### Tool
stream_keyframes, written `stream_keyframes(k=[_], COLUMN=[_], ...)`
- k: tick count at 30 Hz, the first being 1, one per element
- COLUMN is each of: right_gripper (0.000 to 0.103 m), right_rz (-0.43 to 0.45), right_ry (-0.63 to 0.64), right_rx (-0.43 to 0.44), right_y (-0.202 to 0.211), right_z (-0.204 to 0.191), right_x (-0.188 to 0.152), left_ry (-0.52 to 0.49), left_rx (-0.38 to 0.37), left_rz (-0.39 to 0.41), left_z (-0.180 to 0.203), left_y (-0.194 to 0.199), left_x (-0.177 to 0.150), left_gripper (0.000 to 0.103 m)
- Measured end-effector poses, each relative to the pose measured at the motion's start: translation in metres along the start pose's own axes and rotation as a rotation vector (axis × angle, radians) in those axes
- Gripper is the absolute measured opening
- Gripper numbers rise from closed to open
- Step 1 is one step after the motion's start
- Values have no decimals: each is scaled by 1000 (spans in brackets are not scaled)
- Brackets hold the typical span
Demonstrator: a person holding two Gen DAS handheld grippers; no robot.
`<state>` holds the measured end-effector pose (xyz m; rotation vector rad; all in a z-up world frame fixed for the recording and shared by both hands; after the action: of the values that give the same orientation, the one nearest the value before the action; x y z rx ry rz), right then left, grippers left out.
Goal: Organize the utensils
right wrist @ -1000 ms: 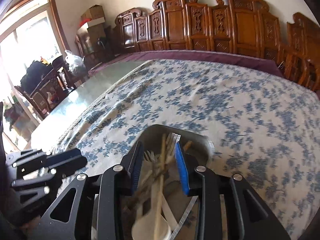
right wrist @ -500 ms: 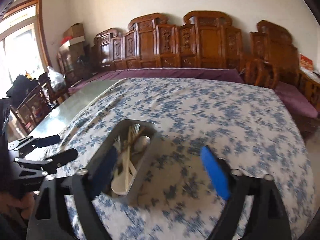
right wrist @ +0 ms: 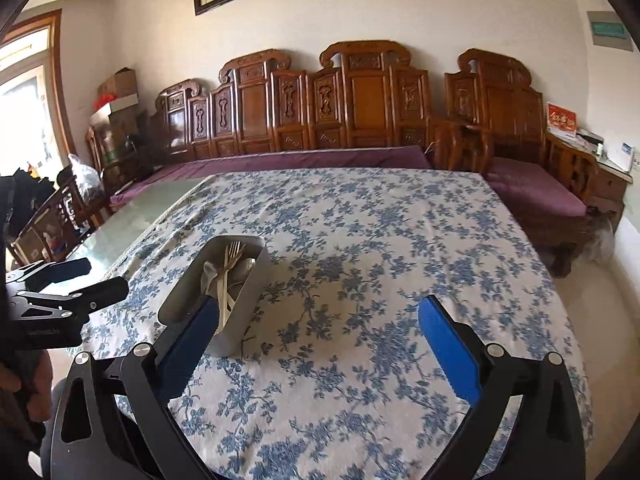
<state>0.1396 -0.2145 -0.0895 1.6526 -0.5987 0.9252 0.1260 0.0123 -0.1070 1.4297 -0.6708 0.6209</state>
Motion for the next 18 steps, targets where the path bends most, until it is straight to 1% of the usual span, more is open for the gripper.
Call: stream_keyframes(k=[4,7,13,18], right_gripper=[100,100,100,100], right_rz=[33,76,174,233], right_ry=[-11,0,-6,7], right_rx=[-12,-26,-49,-62], right_y=[21,42,87,117], right_z=[5,4,4,2], right_x=[5,13,36,49], left_ry=[-7,-7,-16,-12], left_rx=[-4,-7,2,5], left_rz=[35,68,159,222], left_z=[10,17,27,30], left_y=[22,41,84,114], left_x=[4,10,26,36], left_gripper=[95,95,95,95])
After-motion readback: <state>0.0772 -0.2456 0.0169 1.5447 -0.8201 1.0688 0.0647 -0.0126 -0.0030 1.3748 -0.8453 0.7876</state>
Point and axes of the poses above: each gripper's, at about its wrist camera, not at the fingertips, and y roughly against the way its jaws point, z to its right, x to its top, the point moved 5 cm from there along -y, roughly the way its jaws point, and after that the axes turned 1 degree about y, right-handed, at the moved point
